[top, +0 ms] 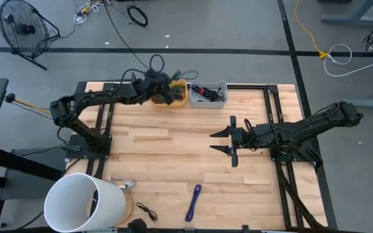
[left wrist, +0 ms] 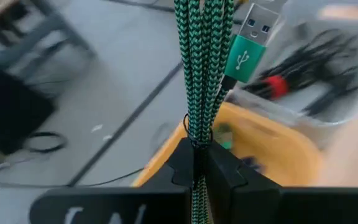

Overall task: Pick & Place USB Port
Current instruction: Put the green black charger cable into the yellow bin

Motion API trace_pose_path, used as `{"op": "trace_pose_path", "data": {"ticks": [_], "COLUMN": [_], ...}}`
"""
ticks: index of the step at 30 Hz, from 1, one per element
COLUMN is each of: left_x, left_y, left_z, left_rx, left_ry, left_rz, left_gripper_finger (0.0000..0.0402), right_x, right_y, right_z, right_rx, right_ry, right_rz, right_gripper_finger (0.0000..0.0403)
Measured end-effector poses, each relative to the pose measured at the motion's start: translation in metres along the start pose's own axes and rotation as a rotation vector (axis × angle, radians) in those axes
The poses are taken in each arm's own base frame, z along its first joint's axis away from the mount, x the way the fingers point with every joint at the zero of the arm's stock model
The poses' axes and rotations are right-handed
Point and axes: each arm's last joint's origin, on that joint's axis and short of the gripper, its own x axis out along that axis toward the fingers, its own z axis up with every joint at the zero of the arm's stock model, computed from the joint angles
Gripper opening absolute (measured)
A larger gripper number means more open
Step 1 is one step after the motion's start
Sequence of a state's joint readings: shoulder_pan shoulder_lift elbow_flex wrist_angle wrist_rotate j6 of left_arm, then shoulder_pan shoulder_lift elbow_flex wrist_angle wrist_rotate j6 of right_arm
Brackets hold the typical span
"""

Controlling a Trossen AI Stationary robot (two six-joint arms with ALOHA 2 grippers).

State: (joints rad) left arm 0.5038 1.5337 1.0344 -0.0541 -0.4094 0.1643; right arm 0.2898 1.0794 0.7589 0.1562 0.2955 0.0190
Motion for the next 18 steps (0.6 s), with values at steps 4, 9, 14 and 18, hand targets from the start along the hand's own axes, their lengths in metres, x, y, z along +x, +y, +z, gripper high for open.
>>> {"op": "trace_pose_path", "data": {"ticks": [4,9,14,18], "left_x": [0.005,0.018,0.029,0.033], "left_y": [0.001,-0.001,-0.004,-0.008], "left_z": [-0.009,-0.032,-0.048,-0.049], "left_rx": [0.050,0.075,0.120,0.148], "left_ry": [0.016,0.077,0.150,0.150], "left_rz": [0.038,0.066,0.104,0.114], "left_gripper_finger": [0.0018,0.0018,0.0018,0.0018], "right_x": [0.000,0.000,0.000,0.000], "right_y": [0.000,0.000,0.000,0.000], "right_z": [0.000,0.001,0.001,0.001], "right_rx": [0.001,0.001,0.001,0.000], "right_ry": [-0.005,-0.006,-0.005,-0.005], "right_rz": [0.000,-0.001,-0.001,-0.002], "right_gripper_finger": [0.0190,0.0190,0.0190,0.0190]}}
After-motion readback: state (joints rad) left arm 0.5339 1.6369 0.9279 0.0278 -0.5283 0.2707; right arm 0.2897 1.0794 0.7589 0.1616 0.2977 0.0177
